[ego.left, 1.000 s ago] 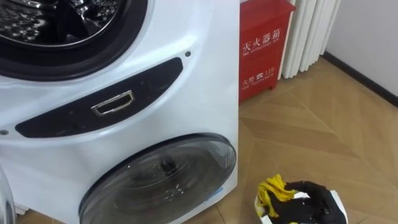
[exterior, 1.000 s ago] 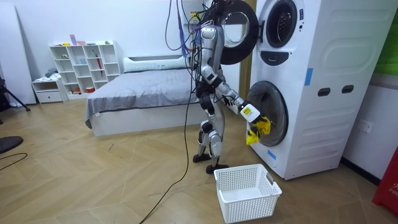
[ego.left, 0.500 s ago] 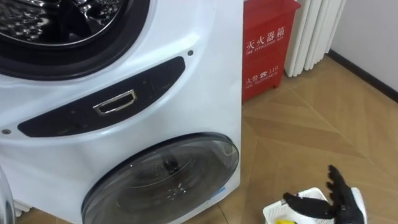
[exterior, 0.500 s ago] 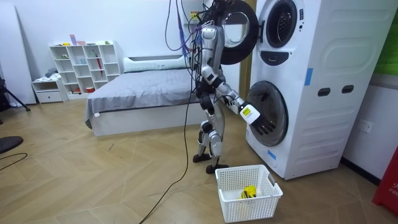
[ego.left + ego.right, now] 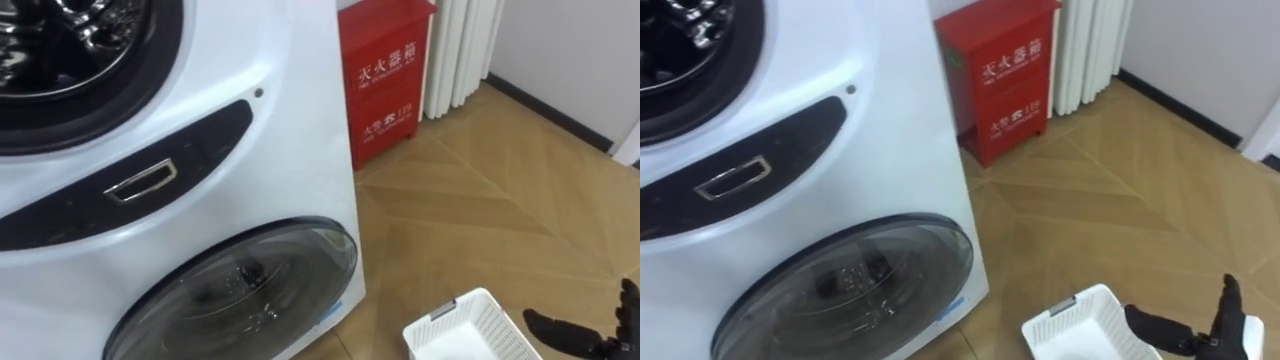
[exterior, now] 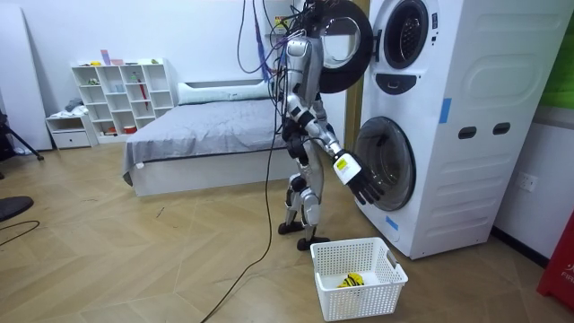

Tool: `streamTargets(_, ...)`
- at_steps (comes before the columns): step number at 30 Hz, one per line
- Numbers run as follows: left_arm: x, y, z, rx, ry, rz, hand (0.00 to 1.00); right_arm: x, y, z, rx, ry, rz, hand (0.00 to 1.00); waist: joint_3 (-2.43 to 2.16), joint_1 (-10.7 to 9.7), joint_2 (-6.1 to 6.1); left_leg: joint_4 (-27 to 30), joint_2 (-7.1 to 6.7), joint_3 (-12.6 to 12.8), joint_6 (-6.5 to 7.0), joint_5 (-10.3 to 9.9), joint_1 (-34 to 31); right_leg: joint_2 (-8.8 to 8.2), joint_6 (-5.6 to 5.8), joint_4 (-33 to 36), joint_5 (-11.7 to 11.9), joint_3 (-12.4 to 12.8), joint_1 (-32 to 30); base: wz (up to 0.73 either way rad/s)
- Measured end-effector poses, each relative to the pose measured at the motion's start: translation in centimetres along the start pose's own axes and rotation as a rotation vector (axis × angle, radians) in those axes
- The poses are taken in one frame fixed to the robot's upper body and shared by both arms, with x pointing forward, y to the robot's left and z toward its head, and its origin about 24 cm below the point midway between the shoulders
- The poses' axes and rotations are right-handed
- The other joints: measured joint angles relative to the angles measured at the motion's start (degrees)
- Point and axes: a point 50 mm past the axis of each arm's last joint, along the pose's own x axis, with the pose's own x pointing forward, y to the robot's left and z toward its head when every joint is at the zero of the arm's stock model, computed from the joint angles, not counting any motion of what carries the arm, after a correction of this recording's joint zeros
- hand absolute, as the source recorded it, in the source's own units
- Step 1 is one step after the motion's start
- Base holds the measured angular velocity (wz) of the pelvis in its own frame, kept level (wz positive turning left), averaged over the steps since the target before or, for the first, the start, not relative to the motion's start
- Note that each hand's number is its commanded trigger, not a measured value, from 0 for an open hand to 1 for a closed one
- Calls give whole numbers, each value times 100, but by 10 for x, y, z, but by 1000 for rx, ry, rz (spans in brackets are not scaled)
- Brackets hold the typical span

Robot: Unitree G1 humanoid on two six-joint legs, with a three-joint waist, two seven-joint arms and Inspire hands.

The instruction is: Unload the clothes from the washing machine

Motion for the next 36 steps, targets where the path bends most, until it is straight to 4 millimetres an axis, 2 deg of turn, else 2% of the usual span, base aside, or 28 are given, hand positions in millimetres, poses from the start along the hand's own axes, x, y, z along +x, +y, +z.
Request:
streamTargets(2, 0, -1, 4, -3, -16, -6, 0, 0, 1, 4, 16, -16, -4, 0, -10, 6, 20, 13, 12, -4, -8, 5, -6, 2, -6, -9, 3, 0, 9, 2)
streamTargets(3, 1, -2, 6, -2, -21, -8, 0, 0, 1, 6, 20, -25, -5, 0, -19, 6, 32, 29, 24, -5, -53, 33, 0, 4, -9, -8, 4, 0, 30, 4)
streamTargets(6, 1, -1, 6, -2, -26, -6, 0, -3, 3, 3, 7, -32, 10, 0, -21, 59, 38, 95, 29, -36, -60, 39, 55, 3, -24, -15, -10, -14, 116, 5)
streamTargets(9, -1, 0, -2, -19, -7, -4, 0, -10, 6, -8, -6, 3, 51, 0, -1, 90, 10, 46, 18, -41, -62, 39, 163, -4, -24, -3, -89, -56, 183, 9)
streamTargets(10, -2, 2, -8, -21, 6, -2, 0, -13, 6, -15, -8, 27, 62, 0, 24, 138, -25, 17, 17, -70, -64, 40, 223, -21, -42, -1, -109, -126, 235, 11)
streamTargets(11, -3, 3, -10, -21, 12, 1, 0, -15, 5, -20, -10, 43, 66, 0, 28, 157, -33, 10, 15, -111, -64, 40, 250, -25, -46, -2, -124, -151, 269, 17)
streamTargets(13, -5, 6, -16, -17, 25, 8, 0, -19, 2, -36, -19, 111, 79, 0, 64, 182, -89, 5, 16, -215, -66, 41, 324, -41, -60, -7, -172, -229, 370, 29)
streamTargets(15, -7, 10, -24, 31, 44, 17, 0, -27, -6, -69, -23, 260, 96, 0, 77, 206, -171, 2, 22, -481, -80, 50, 335, -83, -84, -112, -218, -409, 517, 56)
streamTargets(16, -8, 11, -26, 43, 47, 19, 0, -30, -9, -78, -24, 303, 98, 0, 90, 208, -202, 2, 26, -527, -90, 56, 347, -102, -84, -150, -215, -470, 560, 62)
streamTargets(19, -15, 19, -42, 97, 71, 45, 0, -56, -28, -128, -59, 526, 115, 0, 86, 381, -280, -27, 28, -798, -103, 64, 494, -222, -161, -221, -305, -917, 795, 55)
streamTargets(20, -16, 21, -46, 101, 82, 50, 0, -61, -31, -135, -64, 563, 115, 0, 87, 389, -300, -49, 26, -845, -106, 65, 538, -242, -187, -219, -331, -1002, 856, 62)
streamTargets(22, -18, 23, -53, 122, 100, 58, 0, -82, -36, -159, -56, 706, 115, 0, 53, 471, -420, -150, -3, -1038, -142, 89, 721, -292, -229, -213, -459, -1196, 1053, 58)
streamTargets(24, -20, 23, -58, 105, 118, 63, 0, -97, -35, -172, -46, 786, 143, 0, 57, 591, -536, -170, -5, -1130, -143, 91, 873, -308, -231, -240, -525, -1278, 1251, 33)
streamTargets(25, -20, 23, -60, 97, 123, 69, 0, -101, -35, -175, -45, 807, 156, 0, 65, 617, -566, -193, -8, -1170, -143, 91, 933, -316, -232, -264, -546, -1319, 1319, 42)
streamTargets(26, -21, 25, -61, 91, 125, 76, 0, -109, -35, -181, -48, 842, 181, 0, 56, 680, -621, -211, -9, -1246, -144, 92, 1017, -319, -199, -333, -592, -1359, 1435, 38)
streamTargets(27, -21, 25, -62, 83, 127, 86, 0, -113, -36, -184, -45, 865, 201, 0, 46, 750, -660, -210, -14, -1256, -144, 92, 1058, -338, -224, -343, -608, -1405, 1504, 34)
streamTargets(30, -24, 26, -69, 57, 143, 118, 0, -118, -34, -186, -35, 879, 234, 0, 42, 837, -702, -210, -26, -1257, -144, 91, 1126, -411, -242, -425, -618, -1638, 1655, 26)
streamTargets(32, -24, 26, -70, 46, 146, 131, 0, -120, -30, -187, -28, 881, 259, 0, 51, 854, -726, -211, -33, -1265, -144, 91, 1135, -428, -240, -459, -621, -1691, 1707, 22)
streamTargets(33, -26, 28, -73, 30, 151, 140, 0, -121, -28, -187, -29, 883, 277, 0, 41, 898, -745, -220, -35, -1295, -144, 91, 1161, -428, -238, -514, -619, -1697, 1755, 8)
streamTargets(34, -27, 30, -76, 15, 158, 152, 0, -123, -25, -187, -28, 885, 293, 0, 52, 988, -767, -239, -35, -1310, -144, 91, 1225, -426, -243, -521, -623, -1691, 1802, -5)
streamTargets(36, -30, 33, -81, 1, 170, 175, 0, -124, -22, -187, -44, 882, 330, 0, 42, 1035, -800, -235, -49, -1435, -142, 90, 1247, -427, -240, -535, -647, -1692, 1851, 1)
